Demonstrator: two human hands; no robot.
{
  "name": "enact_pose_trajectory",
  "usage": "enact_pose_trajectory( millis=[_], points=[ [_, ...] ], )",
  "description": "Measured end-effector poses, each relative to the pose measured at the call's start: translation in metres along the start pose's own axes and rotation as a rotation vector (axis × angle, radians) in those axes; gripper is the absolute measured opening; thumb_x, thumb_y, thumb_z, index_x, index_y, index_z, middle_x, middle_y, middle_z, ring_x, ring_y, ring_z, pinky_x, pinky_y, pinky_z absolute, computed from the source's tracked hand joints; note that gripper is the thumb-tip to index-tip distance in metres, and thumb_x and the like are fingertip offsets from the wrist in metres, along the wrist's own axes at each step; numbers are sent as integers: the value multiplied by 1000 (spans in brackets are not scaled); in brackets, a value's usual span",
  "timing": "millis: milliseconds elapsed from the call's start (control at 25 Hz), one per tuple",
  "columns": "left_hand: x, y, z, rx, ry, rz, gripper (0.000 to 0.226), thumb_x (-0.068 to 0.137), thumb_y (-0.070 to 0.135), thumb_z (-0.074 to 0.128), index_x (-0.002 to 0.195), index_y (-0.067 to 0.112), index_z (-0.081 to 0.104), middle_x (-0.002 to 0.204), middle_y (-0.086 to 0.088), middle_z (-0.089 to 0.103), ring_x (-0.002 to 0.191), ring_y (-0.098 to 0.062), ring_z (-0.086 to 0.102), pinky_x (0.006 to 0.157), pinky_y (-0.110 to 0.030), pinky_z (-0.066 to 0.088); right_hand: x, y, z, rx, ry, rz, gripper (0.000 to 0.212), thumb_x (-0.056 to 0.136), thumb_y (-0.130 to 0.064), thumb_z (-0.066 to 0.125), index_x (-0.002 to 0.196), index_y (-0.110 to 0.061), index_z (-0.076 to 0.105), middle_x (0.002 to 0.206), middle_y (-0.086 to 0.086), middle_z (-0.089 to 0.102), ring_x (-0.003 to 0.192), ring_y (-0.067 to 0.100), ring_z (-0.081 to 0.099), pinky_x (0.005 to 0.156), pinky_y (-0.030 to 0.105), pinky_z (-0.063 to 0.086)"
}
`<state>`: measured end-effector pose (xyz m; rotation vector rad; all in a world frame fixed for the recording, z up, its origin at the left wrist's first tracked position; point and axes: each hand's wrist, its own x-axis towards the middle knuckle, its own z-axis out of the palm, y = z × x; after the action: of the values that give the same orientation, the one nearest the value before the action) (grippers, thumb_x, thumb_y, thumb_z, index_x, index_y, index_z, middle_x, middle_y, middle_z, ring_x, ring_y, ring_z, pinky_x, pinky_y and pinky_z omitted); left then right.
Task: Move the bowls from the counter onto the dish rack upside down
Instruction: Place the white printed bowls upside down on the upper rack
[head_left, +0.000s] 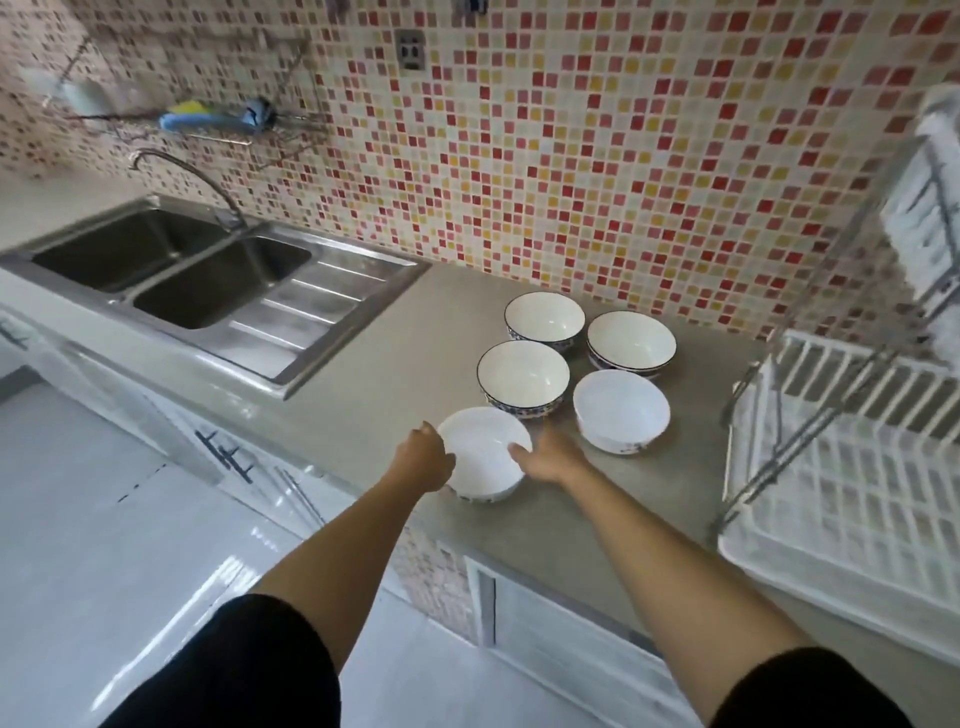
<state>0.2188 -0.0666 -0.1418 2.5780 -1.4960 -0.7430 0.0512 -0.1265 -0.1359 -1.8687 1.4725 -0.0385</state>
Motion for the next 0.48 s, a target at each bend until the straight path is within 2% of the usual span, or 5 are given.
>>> enact_pose_trajectory(
  millis=[200,240,320,400,480],
  points=[
    [1,-15,26,-153,4,101,75,89,6,55,149,-3,10,138,-27,47,127,-42,46,102,-44,40,-1,19,42,233,-46,113,53,90,-15,51,141,-8,37,138,18,51,124,36,52,99,38,47],
    [-1,-14,22,-181,8,113,81,87,2,57,150,-2,6,139,-28,43,128,-42,44,103,-44,39,-5,22,43,297,-33,95,51,89,-8,49,139,-7,38,133,18,54,120,37,55,89,36,53],
    [-9,-11,8,-261,5,144,87,84,-2,59,151,1,4,141,-26,37,129,-41,41,103,-42,39,-20,19,34,408,0,38,46,91,-2,49,135,-3,36,124,14,54,113,34,58,60,15,54],
    [-19,-4,-16,-408,17,209,83,81,5,62,150,10,15,137,-19,39,126,-39,41,102,-43,43,-35,12,13,517,79,-52,44,94,-15,55,132,-7,33,129,9,50,108,26,59,55,9,51],
    [-38,11,-45,-631,42,303,69,80,28,61,141,16,31,127,-10,45,122,-35,46,98,-49,48,-53,2,-18,732,157,-116,36,95,-33,51,123,-23,33,131,1,47,109,24,59,64,16,56]
  ],
)
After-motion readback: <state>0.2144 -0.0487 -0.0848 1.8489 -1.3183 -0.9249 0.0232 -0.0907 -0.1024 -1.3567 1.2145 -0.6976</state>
